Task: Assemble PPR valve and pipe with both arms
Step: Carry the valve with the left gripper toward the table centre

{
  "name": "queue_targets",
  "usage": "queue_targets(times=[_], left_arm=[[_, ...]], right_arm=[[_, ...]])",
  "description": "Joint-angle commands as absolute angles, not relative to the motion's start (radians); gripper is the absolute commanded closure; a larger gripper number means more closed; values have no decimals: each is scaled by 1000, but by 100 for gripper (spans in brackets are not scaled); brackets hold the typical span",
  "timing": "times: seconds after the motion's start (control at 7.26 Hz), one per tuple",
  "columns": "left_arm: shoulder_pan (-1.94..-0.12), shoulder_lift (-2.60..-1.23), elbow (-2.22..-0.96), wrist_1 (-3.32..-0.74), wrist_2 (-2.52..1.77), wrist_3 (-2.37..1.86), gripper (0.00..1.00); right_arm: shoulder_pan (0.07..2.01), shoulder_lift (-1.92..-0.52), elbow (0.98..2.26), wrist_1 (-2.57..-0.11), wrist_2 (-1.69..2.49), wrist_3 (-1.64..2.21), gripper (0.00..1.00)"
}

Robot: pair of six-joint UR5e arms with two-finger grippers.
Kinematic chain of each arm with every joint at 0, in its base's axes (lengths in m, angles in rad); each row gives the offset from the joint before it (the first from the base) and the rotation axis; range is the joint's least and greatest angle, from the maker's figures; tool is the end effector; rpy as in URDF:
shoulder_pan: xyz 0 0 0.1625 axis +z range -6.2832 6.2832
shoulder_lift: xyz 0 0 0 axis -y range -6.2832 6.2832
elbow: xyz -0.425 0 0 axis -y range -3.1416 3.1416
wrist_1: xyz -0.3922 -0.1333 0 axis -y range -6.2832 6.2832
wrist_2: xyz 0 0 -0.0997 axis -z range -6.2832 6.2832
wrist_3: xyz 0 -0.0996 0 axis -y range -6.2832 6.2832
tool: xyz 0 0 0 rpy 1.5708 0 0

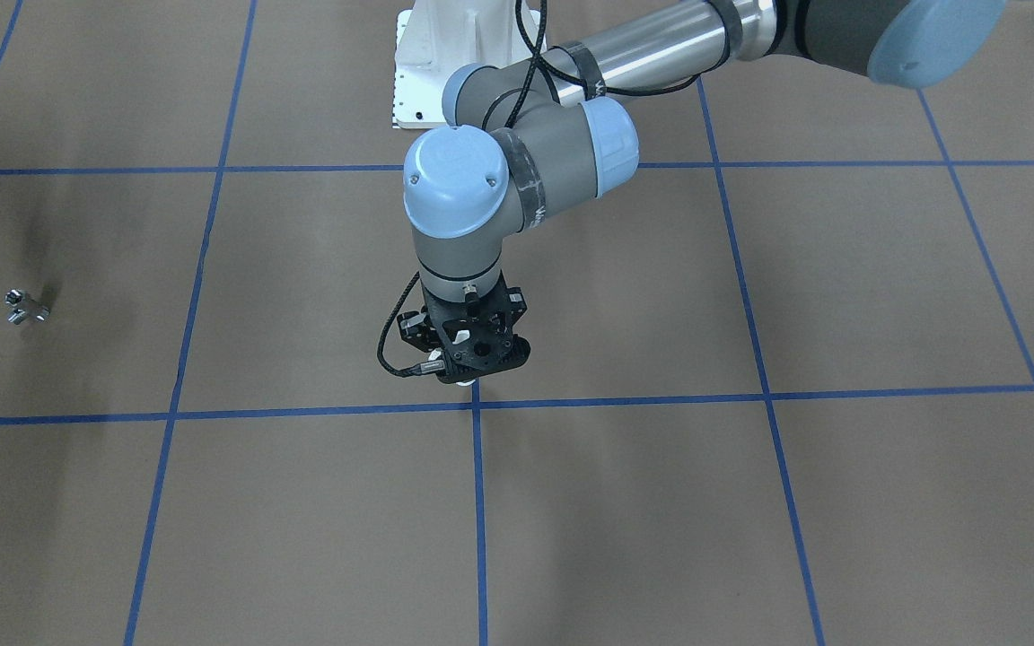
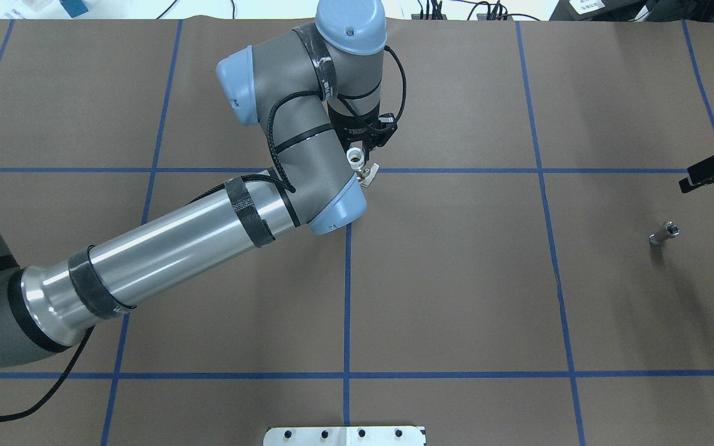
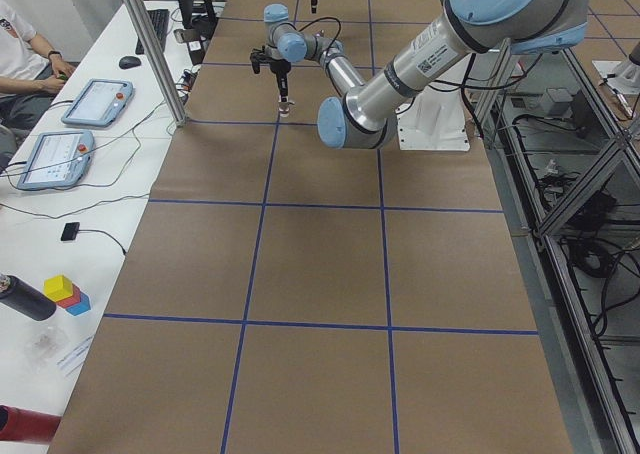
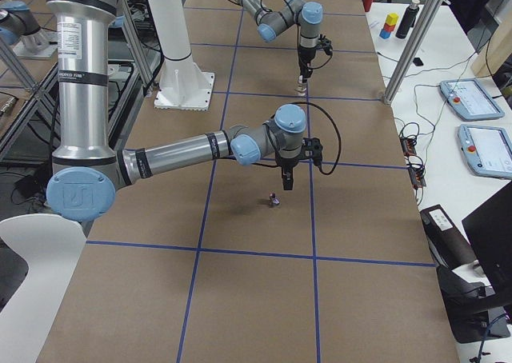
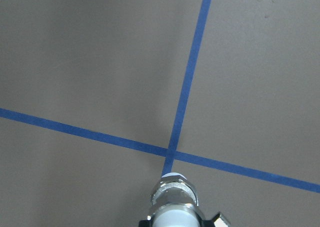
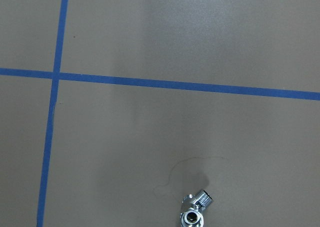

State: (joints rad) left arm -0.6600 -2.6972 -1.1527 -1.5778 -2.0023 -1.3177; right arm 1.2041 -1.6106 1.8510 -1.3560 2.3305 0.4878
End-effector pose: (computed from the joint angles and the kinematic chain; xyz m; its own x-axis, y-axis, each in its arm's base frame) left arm 0.5886 -0.5728 0.0930 0.6626 -0.2263 -0.7140 0.1801 0.9734 -0.1414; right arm -0.1136 -0.4762 0.5148 0.6529 -0.0863 0.7525 0.0181 0.9950 0.0984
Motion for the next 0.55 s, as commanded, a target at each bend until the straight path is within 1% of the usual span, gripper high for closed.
queue_targets(times=[0.0, 0.41], left_arm=[[-646, -2694, -1143, -1578, -1961, -1315, 100], [-643, -2692, -1141, -1575, -1948, -1313, 100]], right_arm=[[1204, -1602, 1845, -1356, 2330, 489, 0], [1204, -1601, 1848, -1356, 2332, 503, 0]])
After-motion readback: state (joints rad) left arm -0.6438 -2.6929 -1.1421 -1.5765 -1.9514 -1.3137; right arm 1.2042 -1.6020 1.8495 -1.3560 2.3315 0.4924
